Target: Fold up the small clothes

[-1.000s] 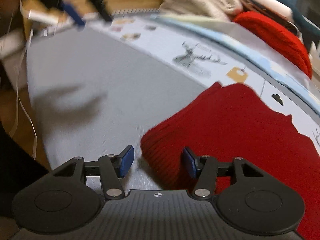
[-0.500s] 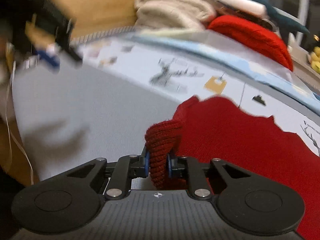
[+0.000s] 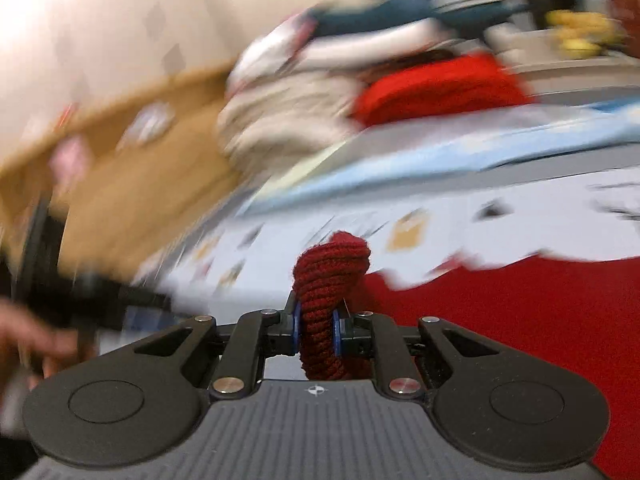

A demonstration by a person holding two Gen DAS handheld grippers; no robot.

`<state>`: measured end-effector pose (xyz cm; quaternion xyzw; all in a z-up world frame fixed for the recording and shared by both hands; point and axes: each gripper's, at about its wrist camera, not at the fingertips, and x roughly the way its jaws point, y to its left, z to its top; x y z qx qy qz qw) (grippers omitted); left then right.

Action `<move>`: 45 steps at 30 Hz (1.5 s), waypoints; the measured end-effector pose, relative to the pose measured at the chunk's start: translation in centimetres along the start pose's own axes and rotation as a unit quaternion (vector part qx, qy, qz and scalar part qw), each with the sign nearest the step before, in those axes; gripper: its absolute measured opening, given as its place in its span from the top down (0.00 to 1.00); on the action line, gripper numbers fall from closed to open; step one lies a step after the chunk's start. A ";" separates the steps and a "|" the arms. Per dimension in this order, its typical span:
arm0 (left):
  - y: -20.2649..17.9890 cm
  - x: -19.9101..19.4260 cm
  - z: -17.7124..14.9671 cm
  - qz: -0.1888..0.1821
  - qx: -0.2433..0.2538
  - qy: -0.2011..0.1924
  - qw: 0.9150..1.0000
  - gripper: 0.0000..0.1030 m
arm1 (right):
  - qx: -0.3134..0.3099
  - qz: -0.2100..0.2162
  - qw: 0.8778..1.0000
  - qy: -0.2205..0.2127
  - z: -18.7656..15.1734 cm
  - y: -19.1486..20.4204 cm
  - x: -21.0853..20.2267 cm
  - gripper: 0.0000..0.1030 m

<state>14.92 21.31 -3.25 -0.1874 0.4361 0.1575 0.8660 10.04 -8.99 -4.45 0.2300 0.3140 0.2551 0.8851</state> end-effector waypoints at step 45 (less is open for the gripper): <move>-28.2 3.8 -14.3 -0.227 0.331 0.094 0.911 0.47 | 0.111 -0.127 0.975 0.147 2.4 -22.0 -13.0 0.89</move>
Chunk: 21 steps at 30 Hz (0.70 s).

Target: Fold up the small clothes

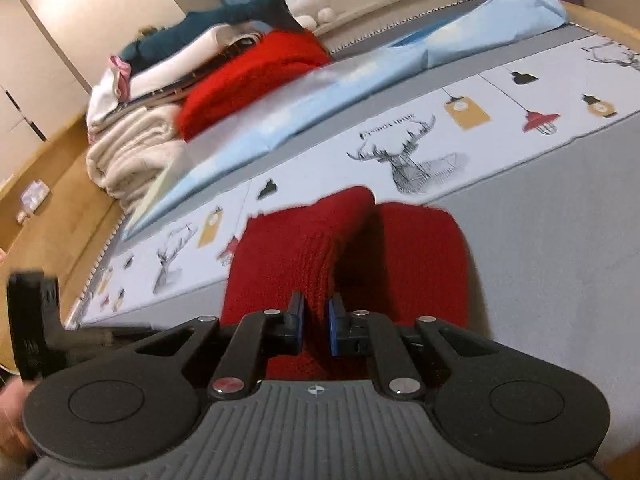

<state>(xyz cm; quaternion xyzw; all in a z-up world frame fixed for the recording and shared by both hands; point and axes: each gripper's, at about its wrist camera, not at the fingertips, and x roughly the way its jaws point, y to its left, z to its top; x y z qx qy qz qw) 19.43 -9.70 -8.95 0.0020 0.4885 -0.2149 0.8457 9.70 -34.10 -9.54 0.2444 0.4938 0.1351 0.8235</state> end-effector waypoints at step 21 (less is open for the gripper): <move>6.5 1.9 2.1 0.014 -0.167 0.026 0.986 0.34 | 0.058 -0.069 0.996 0.020 5.7 -5.5 8.9 0.48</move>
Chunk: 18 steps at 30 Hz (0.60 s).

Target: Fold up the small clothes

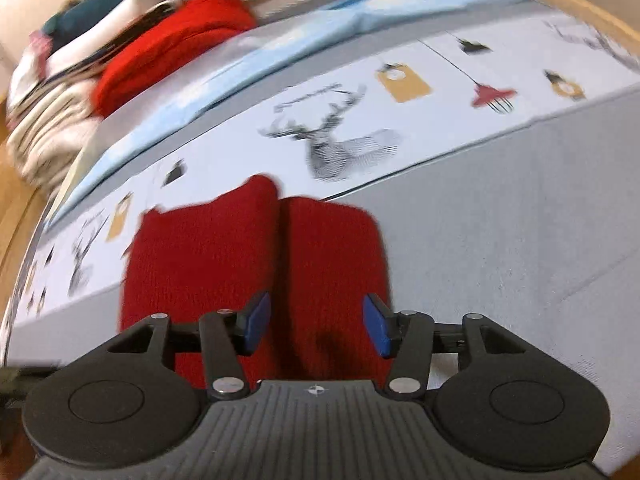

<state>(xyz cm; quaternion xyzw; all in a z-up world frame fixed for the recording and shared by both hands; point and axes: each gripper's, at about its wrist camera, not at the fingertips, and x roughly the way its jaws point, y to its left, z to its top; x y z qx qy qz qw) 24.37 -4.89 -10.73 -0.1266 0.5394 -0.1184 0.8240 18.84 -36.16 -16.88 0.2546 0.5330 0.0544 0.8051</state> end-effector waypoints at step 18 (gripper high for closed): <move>4.9 8.8 3.4 -0.117 -0.197 0.028 0.973 0.10 | 0.146 0.088 0.981 0.092 -0.8 -5.7 5.8 0.40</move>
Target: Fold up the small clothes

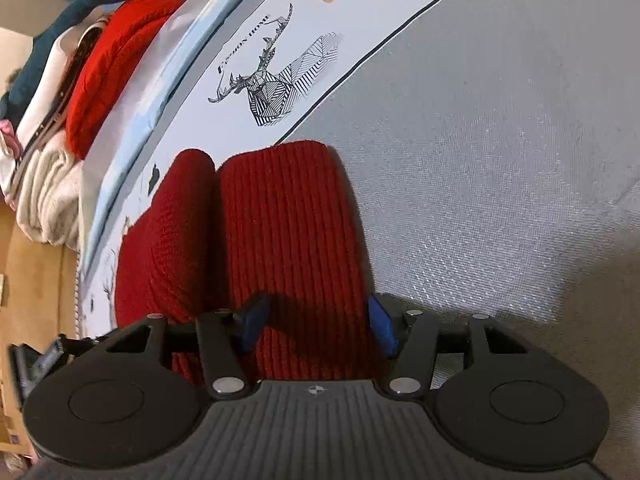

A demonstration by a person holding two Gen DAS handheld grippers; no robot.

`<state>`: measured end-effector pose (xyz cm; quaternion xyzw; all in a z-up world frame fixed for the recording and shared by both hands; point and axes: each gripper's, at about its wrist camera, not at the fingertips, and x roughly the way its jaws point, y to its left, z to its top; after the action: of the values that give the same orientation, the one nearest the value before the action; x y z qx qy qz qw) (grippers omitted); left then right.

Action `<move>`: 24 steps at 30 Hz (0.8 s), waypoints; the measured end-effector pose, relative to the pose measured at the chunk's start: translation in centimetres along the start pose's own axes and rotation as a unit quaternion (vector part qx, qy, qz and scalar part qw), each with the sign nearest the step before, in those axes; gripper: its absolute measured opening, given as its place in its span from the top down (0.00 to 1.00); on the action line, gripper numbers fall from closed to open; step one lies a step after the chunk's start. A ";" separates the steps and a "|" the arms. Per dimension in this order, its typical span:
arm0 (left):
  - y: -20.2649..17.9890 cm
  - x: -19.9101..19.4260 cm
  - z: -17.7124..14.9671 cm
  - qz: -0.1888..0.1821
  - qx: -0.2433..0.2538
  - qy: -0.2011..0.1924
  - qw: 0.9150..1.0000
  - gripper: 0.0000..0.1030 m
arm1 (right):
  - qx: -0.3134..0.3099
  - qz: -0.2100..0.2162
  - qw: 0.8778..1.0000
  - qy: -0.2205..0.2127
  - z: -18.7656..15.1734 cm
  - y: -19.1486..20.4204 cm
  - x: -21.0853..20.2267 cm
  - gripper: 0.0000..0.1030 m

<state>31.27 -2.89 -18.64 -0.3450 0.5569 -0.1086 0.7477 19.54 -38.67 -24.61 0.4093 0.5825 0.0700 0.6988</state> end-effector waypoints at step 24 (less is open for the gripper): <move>-0.7 -13.1 5.2 0.115 0.150 -0.214 0.958 0.36 | -0.144 0.031 0.980 -0.136 -2.1 15.6 5.8 0.72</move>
<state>31.47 5.80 -7.52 -0.1776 0.3970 -0.0282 0.9000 25.42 -24.14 -18.78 0.3279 0.4528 0.1191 0.8205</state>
